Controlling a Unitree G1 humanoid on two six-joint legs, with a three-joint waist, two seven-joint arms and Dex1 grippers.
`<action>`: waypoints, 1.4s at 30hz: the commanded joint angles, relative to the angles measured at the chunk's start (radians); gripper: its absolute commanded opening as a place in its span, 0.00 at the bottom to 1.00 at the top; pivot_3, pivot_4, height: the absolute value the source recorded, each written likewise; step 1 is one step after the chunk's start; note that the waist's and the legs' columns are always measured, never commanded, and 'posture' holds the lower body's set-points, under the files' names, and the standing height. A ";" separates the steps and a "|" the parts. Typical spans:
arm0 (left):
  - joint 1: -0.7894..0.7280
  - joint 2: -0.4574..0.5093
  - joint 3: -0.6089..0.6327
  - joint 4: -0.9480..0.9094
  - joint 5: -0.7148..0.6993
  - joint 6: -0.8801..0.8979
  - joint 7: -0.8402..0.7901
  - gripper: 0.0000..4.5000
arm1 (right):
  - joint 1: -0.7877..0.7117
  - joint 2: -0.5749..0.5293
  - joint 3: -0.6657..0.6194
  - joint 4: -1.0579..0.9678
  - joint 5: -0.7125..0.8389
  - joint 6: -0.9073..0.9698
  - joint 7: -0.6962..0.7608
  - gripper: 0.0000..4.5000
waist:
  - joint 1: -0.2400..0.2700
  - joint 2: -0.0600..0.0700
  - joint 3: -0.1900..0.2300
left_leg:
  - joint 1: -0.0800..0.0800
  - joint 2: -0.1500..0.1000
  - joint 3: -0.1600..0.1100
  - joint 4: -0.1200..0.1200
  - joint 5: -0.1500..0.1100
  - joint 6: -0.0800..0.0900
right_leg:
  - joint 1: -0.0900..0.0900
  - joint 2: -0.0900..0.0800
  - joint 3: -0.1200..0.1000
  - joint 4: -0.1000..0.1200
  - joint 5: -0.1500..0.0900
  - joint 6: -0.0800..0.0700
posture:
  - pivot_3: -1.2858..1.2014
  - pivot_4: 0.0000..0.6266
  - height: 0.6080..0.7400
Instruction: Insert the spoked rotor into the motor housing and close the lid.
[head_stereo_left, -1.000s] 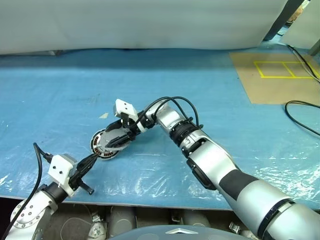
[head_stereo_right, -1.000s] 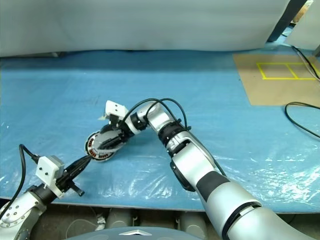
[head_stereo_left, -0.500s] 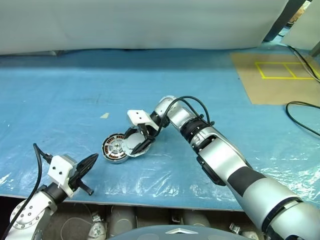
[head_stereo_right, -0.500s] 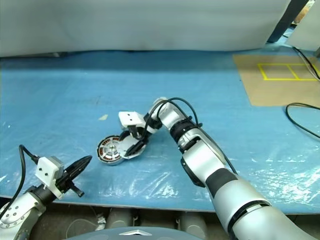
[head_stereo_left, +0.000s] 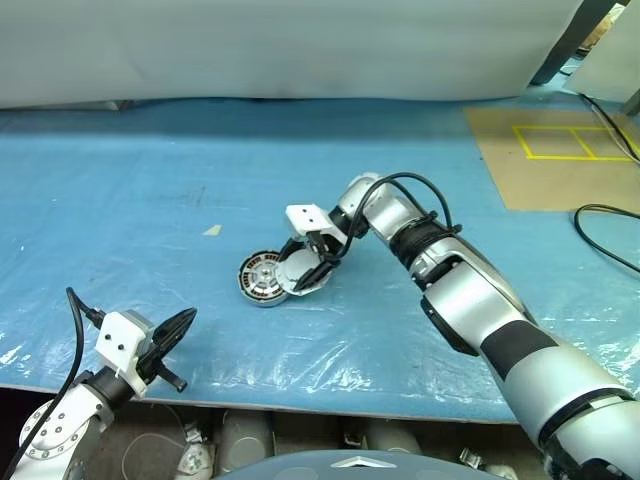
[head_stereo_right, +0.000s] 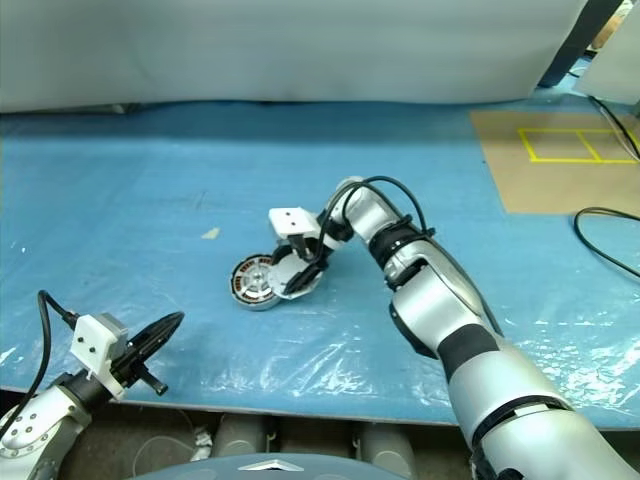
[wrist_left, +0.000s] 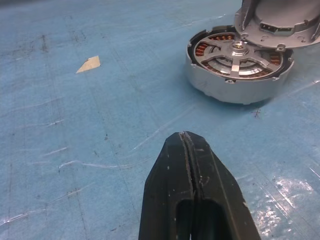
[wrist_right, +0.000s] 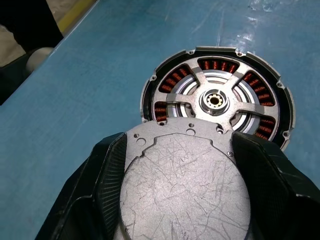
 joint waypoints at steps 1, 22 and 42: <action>0.004 0.005 0.019 -0.005 -0.008 -0.016 -0.002 0.00 | -0.010 -0.034 -0.009 -0.028 0.079 0.032 0.062 0.67 | -0.002 0.000 0.000 | 0.000 0.000 0.000 0.000 0.000 0.000 | 0.000 0.000 0.000 0.000 0.000 0.000 | 0.52 0.24 1.00; -0.019 -0.004 -0.015 0.010 0.011 -0.012 0.005 0.00 | 0.038 0.247 -0.477 0.042 -0.003 0.285 -0.687 0.67 | -0.004 0.000 0.000 | -0.007 0.004 0.001 0.000 0.000 -0.001 | -0.007 0.003 -0.001 0.000 0.000 0.000 | 0.52 0.24 1.00; -0.104 -0.032 -0.020 0.021 0.025 -0.028 0.052 0.00 | 0.132 0.265 -0.388 -0.035 -0.124 0.170 -0.473 0.67 | -0.011 -0.001 0.000 | -0.006 0.004 0.000 0.000 0.001 -0.002 | -0.006 0.003 -0.001 0.001 0.000 0.000 | 0.52 0.24 1.00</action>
